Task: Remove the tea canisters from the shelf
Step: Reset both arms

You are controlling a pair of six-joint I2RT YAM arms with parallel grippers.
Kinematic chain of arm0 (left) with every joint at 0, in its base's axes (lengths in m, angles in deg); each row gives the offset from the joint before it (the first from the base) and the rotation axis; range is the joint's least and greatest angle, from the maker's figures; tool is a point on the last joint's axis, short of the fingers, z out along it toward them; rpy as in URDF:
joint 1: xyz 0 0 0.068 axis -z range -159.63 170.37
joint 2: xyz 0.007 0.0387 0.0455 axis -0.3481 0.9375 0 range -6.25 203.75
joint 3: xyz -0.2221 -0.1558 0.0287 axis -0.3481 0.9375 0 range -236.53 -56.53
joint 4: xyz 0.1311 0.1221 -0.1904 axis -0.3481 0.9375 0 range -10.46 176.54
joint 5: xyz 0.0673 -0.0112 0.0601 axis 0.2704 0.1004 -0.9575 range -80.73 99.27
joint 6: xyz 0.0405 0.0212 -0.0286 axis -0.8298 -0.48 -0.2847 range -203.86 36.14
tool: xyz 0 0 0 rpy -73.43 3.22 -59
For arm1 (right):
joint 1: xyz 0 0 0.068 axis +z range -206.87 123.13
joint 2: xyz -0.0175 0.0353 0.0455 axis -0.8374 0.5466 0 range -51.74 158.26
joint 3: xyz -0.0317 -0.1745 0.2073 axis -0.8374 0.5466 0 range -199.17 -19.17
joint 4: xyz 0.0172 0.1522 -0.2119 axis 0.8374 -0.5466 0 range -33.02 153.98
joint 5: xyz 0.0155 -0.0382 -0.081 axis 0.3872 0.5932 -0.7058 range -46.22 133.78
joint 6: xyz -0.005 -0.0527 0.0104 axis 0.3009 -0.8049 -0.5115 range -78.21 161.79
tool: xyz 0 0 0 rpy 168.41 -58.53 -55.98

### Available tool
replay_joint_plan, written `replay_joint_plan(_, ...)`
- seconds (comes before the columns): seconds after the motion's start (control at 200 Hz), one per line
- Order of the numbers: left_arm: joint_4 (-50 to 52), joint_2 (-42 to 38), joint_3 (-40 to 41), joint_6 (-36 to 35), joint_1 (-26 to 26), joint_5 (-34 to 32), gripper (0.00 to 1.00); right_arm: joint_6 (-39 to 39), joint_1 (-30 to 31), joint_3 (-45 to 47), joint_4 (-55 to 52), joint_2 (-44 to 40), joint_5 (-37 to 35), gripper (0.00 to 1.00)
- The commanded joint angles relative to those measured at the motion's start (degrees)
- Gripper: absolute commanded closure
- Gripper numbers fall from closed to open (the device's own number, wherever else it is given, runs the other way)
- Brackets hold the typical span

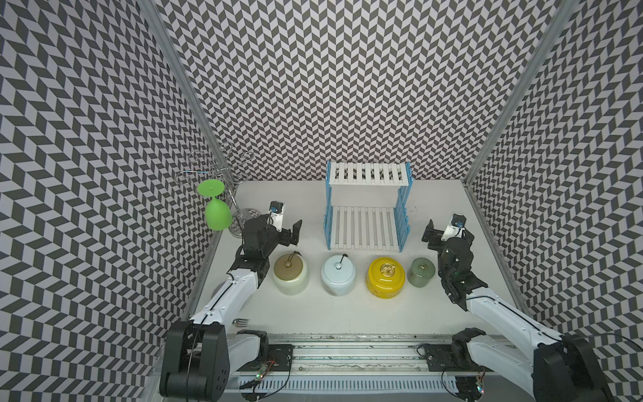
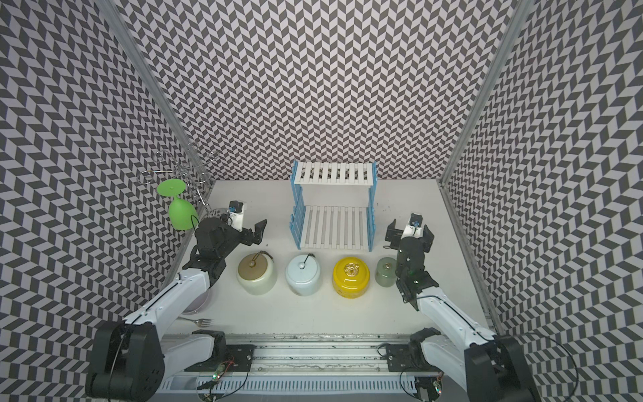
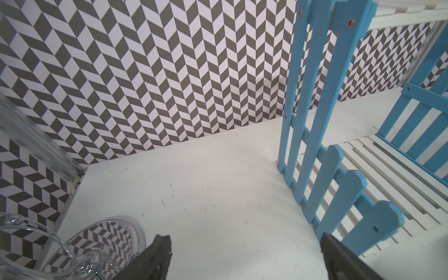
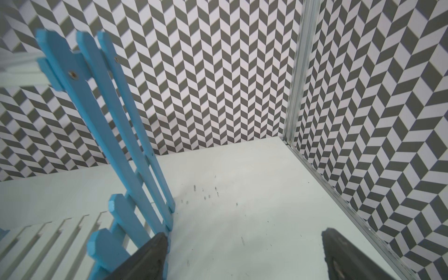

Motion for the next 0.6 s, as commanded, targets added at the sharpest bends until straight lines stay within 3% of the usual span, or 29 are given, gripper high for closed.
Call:
replay_joint_plan(0.0, -11.77, 3.33, 2.83, 1.56, -0.75, -1.33, 0.0, 0.69, -1.58, -0.36, 4.73, 2.91, 1.31, 0.0)
replay_joint_plan(0.265, -25.49, 11.11, 7.22, 0.62, -1.65, -1.43, 0.0, -0.56, -3.75, 0.96, 12.56, 10.07, 0.79, 0.0)
replay_joint_plan(0.401, -25.37, 13.55, 5.82, 0.45, -2.47, -3.36, 0.0, -0.82, -4.65, 3.21, 19.66, 13.01, 2.29, 0.01)
replay_joint_plan(0.596, -30.59, 14.95, 8.96, 3.83, -6.09, -1.16, 0.0, -1.26, -5.03, 2.56, 17.67, 18.24, -0.82, 0.0)
